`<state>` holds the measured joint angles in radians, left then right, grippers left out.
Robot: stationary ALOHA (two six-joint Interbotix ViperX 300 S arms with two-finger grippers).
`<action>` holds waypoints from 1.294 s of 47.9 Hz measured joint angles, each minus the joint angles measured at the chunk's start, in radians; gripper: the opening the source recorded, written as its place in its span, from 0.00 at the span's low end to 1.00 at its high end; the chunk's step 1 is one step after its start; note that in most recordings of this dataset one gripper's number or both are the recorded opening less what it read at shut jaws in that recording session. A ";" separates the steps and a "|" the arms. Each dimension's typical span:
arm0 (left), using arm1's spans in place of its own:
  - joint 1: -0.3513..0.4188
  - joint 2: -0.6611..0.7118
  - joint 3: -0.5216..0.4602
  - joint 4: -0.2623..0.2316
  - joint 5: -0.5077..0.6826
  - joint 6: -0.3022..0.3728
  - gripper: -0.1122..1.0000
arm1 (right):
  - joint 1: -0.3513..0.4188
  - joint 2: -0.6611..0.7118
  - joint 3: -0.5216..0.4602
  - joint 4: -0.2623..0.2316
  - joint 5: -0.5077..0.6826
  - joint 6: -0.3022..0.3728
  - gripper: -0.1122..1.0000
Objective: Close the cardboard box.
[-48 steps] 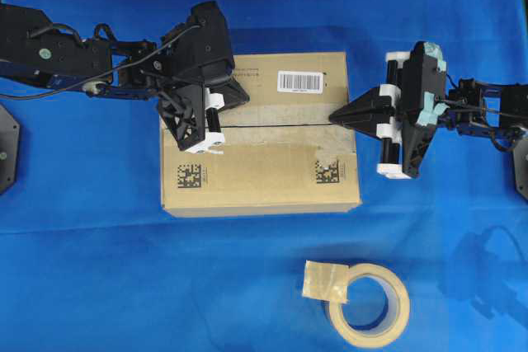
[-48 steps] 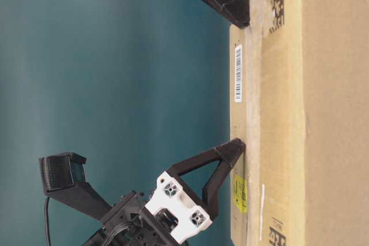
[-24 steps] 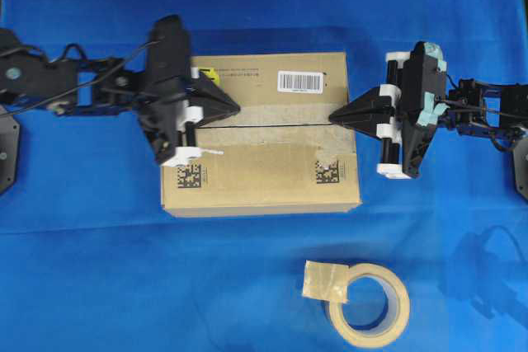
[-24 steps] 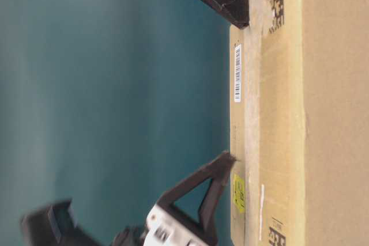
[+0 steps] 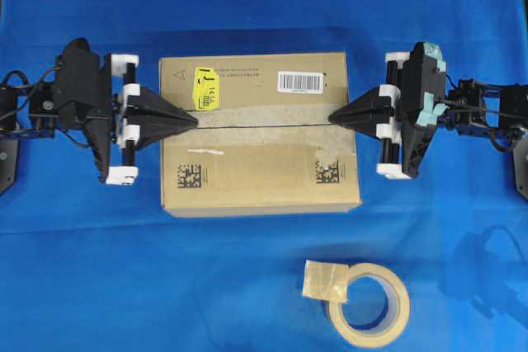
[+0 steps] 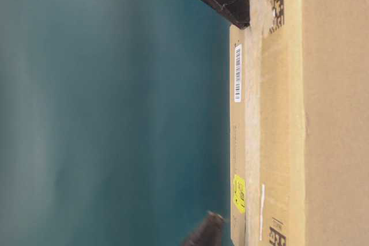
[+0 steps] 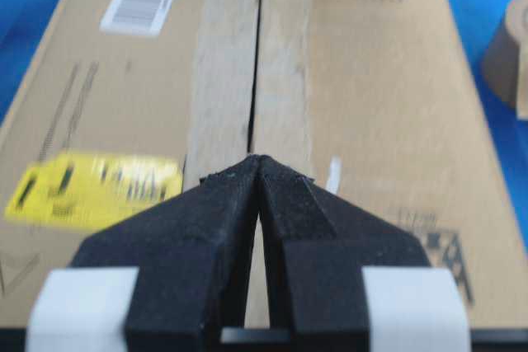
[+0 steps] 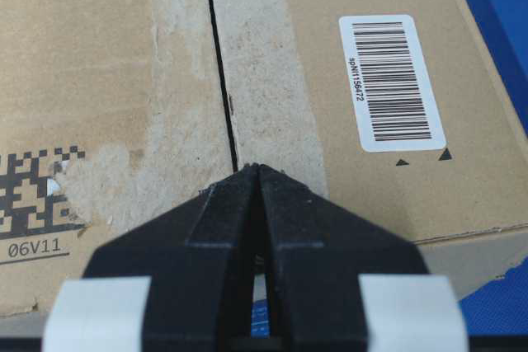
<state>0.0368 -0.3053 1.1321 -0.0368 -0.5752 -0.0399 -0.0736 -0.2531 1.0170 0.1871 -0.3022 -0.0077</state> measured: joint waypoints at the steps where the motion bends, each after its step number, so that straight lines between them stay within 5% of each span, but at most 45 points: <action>1: 0.002 0.000 0.006 0.000 -0.006 0.000 0.10 | 0.000 0.000 -0.002 0.000 0.000 0.000 0.10; 62: 0.000 0.084 0.074 0.000 -0.094 -0.006 0.10 | 0.000 0.002 -0.002 0.000 0.000 0.000 0.10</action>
